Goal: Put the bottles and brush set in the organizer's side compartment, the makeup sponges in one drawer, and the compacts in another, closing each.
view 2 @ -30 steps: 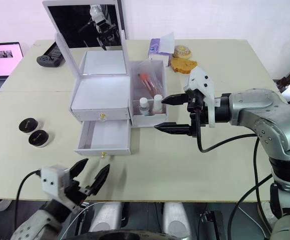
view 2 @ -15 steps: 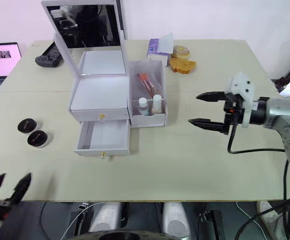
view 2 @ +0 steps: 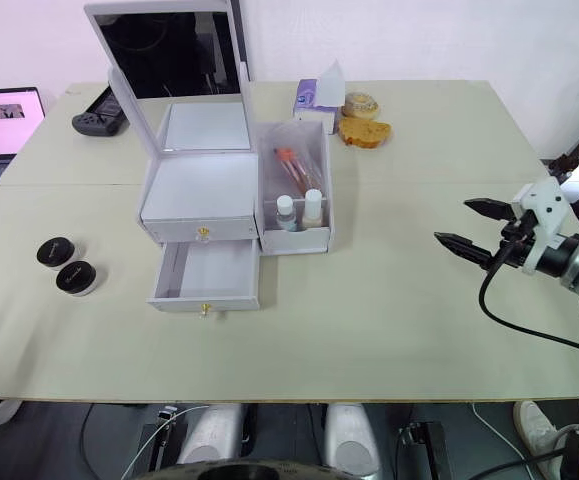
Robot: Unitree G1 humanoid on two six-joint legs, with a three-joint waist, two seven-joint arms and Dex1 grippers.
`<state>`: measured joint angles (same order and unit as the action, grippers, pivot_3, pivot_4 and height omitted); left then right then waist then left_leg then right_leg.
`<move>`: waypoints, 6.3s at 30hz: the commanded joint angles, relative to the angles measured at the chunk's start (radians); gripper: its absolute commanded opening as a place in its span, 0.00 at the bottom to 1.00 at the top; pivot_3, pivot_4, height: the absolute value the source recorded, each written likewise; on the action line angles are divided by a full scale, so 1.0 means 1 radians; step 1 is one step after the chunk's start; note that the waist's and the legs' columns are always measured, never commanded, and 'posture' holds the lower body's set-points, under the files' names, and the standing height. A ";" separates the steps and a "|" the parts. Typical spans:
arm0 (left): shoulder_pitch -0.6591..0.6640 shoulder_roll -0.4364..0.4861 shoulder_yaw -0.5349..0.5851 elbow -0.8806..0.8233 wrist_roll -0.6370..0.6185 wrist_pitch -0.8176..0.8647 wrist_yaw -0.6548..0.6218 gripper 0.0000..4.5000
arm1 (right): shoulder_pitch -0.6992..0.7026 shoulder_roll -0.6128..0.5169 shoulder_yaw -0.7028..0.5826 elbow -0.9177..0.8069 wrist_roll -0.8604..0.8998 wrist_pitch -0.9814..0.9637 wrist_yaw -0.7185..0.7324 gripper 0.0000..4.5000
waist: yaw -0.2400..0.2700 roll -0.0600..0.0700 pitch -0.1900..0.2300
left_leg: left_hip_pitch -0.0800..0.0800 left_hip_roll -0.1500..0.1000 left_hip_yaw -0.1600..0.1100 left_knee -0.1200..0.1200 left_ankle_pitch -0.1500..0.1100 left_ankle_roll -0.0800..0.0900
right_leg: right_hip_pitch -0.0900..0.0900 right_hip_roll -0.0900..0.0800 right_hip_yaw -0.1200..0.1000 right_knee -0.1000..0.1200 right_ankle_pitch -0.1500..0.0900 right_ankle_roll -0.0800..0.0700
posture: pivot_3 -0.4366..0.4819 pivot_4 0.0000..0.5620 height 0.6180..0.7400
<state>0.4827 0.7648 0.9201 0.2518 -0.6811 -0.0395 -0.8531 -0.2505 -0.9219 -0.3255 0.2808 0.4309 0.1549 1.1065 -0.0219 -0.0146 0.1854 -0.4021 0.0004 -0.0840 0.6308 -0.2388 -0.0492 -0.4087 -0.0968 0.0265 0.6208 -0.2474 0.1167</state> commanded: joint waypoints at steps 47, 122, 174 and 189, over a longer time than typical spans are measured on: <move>-0.132 -0.413 -0.377 -0.425 0.316 0.133 0.434 0.98 | -0.523 -0.048 0.272 -0.482 0.220 0.569 0.166 1.00 | 0.007 -0.001 0.000 | 0.003 0.000 0.001 -0.001 0.000 0.000 | 0.002 0.000 0.003 0.000 0.000 0.001 | 0.48 0.27 1.00; -0.302 -0.164 -0.670 -0.690 0.148 0.284 0.086 0.59 | -0.547 0.017 0.231 -0.535 0.248 0.639 0.004 1.00 | 0.007 0.000 0.001 | 0.000 0.000 0.001 -0.001 0.000 0.000 | 0.000 0.000 0.002 -0.001 0.000 0.001 | 0.48 0.27 1.00; -0.535 -0.188 -0.851 -0.738 0.167 0.492 0.147 0.99 | -0.508 0.007 0.209 -0.558 0.262 0.624 -0.037 1.00 | 0.008 0.000 0.001 | -0.001 0.000 0.000 0.000 0.000 0.000 | -0.001 0.001 0.002 0.000 0.002 0.004 | 0.48 0.27 1.00; -0.225 -0.146 -0.547 -0.905 -0.004 0.522 0.137 0.99 | -0.553 0.048 0.273 -0.497 0.254 0.588 0.039 1.00 | 0.004 0.001 0.002 | -0.001 0.000 0.000 -0.001 0.000 0.000 | -0.001 0.001 0.002 0.000 0.000 0.001 | 0.48 0.27 1.00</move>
<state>0.2435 0.6178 0.3041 -0.6135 -0.6506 0.4956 -0.7167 -0.7728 -0.8736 -0.0449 -0.2181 0.6884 0.7666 1.1300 -0.0178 -0.0137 0.1873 -0.4028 0.0007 -0.0839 0.6300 -0.2387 -0.0492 -0.4100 -0.0963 0.0286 0.6209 -0.2474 0.1177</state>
